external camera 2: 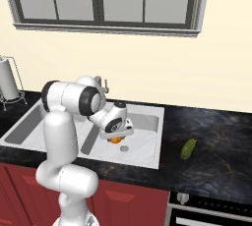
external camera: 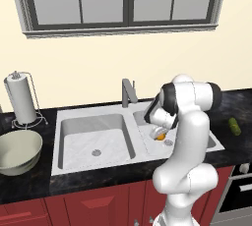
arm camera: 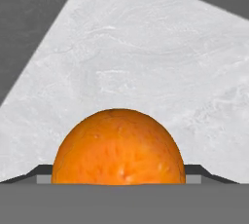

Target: Remove the cucumber and orange from the sink. Then move the bowl and cup from the counter to the sink for washing.

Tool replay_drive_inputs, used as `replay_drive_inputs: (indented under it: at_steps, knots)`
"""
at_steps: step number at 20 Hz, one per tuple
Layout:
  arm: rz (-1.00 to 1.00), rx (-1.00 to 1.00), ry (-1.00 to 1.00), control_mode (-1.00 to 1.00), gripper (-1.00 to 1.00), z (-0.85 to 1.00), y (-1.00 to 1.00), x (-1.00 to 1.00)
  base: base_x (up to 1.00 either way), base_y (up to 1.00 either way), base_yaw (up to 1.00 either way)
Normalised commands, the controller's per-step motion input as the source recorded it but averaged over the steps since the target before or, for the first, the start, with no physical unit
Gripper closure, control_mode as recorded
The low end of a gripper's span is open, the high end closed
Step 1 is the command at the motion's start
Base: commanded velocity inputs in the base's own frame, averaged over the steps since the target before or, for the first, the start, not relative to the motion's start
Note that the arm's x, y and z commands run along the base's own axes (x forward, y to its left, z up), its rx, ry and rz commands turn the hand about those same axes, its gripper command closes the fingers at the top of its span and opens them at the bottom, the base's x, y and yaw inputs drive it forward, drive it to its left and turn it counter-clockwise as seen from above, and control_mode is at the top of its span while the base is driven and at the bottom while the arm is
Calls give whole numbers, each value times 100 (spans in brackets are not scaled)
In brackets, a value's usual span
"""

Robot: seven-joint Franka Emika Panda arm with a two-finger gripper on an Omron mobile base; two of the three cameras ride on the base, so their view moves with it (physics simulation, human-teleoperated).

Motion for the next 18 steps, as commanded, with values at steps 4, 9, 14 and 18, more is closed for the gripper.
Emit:
replay_drive_inputs:
  at_steps: [4, 9, 14, 18]
  knots:
    - [0, 0, 1, -100, 100, 37, -15, -7, 0, 0, 0]
    - [0, 0, 2, -100, 100, 41, -18, -6, 0, 0, 0]
    - [-3, 0, 2, -100, 100, 41, -17, -8, 0, 0, 0]
    - [-5, 0, 1, -100, 100, 41, -16, -8, 0, 0, 0]
